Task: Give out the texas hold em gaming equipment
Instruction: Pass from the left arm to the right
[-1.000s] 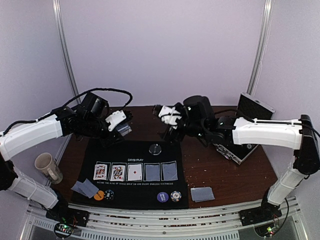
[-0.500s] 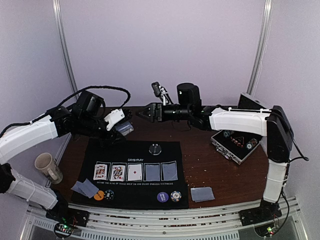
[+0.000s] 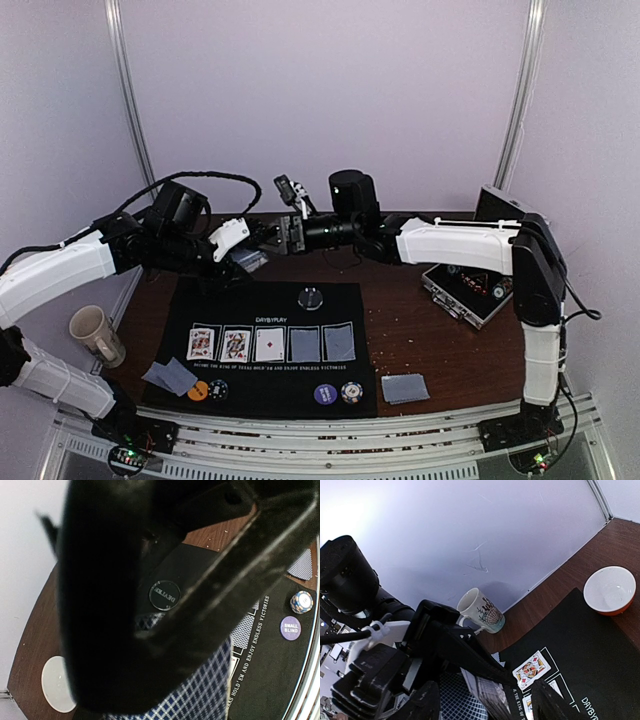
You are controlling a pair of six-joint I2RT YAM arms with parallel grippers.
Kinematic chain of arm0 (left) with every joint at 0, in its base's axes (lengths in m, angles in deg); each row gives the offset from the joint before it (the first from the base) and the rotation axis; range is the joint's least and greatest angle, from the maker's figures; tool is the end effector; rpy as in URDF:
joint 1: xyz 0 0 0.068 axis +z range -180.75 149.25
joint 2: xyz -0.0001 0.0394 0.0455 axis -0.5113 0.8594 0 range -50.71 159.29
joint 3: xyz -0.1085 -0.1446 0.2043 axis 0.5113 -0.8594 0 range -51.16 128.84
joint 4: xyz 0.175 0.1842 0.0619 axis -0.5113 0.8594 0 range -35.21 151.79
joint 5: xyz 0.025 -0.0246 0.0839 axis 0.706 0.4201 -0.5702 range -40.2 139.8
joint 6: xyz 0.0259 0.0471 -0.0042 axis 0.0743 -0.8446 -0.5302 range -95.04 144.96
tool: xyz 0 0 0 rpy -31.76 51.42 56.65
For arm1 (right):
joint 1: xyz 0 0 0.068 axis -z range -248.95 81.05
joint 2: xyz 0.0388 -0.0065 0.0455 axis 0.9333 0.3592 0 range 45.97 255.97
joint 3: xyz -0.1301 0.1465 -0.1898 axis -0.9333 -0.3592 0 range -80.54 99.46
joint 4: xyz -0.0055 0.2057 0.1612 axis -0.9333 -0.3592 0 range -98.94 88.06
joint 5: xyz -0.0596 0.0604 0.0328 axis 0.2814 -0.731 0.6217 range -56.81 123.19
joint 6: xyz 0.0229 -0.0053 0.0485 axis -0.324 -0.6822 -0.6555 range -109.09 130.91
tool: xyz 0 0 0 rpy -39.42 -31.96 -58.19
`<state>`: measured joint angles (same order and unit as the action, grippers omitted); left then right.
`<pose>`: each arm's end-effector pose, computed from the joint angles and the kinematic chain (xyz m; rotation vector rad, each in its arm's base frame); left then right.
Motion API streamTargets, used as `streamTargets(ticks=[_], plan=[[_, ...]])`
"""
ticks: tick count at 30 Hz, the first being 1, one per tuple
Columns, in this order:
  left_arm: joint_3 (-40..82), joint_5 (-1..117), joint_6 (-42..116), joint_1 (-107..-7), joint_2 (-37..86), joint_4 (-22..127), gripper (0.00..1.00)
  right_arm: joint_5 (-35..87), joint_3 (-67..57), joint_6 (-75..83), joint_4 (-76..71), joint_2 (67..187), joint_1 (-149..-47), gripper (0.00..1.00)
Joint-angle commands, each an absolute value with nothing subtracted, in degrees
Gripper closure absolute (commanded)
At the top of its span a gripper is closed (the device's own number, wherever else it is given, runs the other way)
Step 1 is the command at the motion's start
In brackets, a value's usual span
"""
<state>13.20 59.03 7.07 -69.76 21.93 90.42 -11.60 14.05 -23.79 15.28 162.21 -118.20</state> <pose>0.2071 -0.1750 0.3138 1.1922 2.0306 -0.3701 0.2980 0.3841 0.3080 -0.9187 1.7171 1.6837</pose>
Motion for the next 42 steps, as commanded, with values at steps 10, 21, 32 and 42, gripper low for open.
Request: streamTargets(ticks=[10, 21, 32, 42], plan=[[13.0, 60.15, 6.14, -69.96, 21.14, 87.83, 0.65, -15.2, 18.42, -21.51, 9.61, 165.27, -118.91, 0.52], [12.74, 59.04, 6.18, -69.99, 21.48, 87.83, 0.51, -16.18, 18.3, -22.05, 9.69, 163.9, -118.75, 1.0], [12.25, 55.03, 8.38, -69.95, 21.21, 86.09, 0.02, 3.87, -10.9, -25.09, 15.51, 144.0, -106.98, 1.0], [12.98, 51.8, 9.79, -69.96, 23.32, 86.03, 0.02, 26.28, -41.52, -31.73, 24.19, 129.51, -95.18, 1.0]])
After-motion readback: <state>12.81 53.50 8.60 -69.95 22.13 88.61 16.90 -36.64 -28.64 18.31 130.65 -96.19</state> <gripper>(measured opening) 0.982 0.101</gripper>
